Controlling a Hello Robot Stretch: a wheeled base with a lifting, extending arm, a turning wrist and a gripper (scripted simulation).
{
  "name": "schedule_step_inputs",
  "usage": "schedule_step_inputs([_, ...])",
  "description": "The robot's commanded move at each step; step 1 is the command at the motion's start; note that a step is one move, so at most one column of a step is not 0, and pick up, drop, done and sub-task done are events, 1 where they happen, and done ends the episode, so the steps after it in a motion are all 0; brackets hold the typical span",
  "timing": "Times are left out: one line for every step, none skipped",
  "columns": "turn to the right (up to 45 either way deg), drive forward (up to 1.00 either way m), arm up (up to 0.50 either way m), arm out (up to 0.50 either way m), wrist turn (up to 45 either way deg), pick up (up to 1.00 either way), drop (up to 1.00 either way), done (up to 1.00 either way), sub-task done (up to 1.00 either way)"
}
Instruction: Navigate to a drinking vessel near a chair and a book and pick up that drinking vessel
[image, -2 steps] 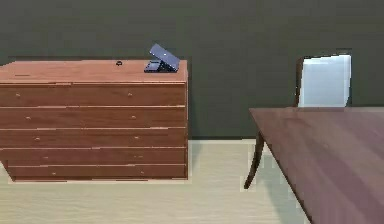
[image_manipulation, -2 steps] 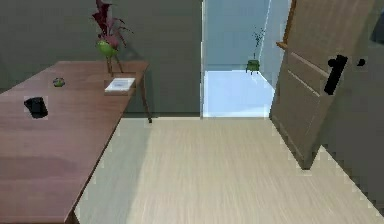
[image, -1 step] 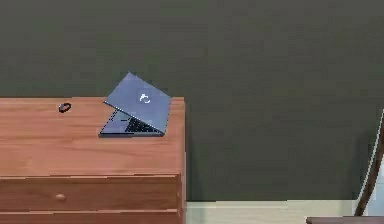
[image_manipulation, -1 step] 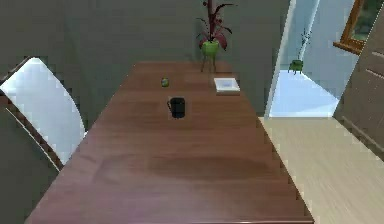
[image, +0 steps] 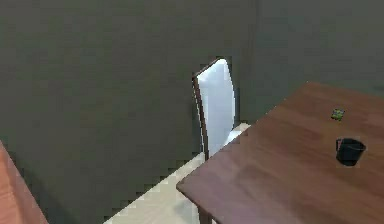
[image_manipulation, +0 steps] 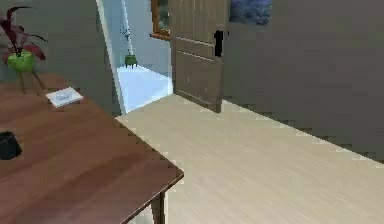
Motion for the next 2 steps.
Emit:
schedule_step_inputs([45.0, 0.0, 0.0, 0.0, 0.0, 0.0, 0.0, 0.0, 0.0])
schedule_step_inputs([45.0, 0.0, 0.0, 0.0, 0.0, 0.0, 0.0, 0.0, 0.0])
